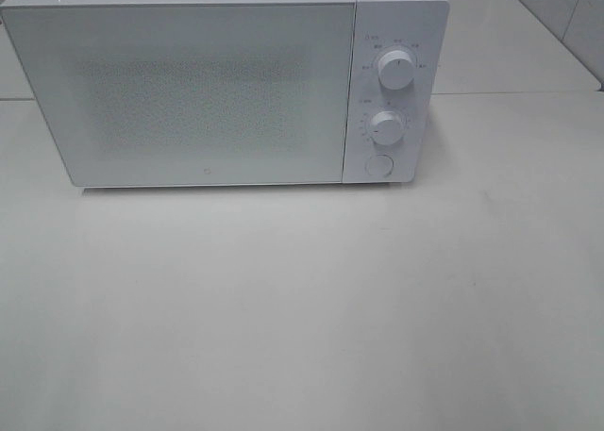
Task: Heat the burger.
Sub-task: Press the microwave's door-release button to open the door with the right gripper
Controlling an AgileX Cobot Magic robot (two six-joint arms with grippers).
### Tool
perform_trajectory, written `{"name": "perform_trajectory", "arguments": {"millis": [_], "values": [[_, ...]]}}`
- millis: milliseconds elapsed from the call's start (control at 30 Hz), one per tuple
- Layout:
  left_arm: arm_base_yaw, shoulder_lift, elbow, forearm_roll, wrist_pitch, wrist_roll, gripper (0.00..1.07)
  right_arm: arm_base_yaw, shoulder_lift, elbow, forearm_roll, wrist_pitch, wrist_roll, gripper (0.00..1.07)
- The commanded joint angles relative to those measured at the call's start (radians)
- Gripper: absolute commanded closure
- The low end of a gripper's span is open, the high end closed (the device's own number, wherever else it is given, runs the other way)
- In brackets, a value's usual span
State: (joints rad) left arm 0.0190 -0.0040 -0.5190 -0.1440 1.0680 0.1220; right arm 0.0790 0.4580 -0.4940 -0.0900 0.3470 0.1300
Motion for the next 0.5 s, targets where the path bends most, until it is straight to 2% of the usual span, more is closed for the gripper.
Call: {"name": "perform_trajectory", "arguments": {"millis": [33,333,500], "values": [[0.002,-0.008,0.003,-0.005,0.004,0.002,0.07,-0.006,0.080,0.015,-0.007,-0.097,-0.004,0.34],[0.002,-0.008,0.003,-0.005,0.004,0.002,0.07,-0.006,0.268,0.022,-0.007,-0.274,-0.002,0.34],[0.002,-0.008,0.003,-0.005,0.004,0.002,0.07,-0.006,0.414,0.022,-0.062,-0.423,-0.002,0.34]]}}
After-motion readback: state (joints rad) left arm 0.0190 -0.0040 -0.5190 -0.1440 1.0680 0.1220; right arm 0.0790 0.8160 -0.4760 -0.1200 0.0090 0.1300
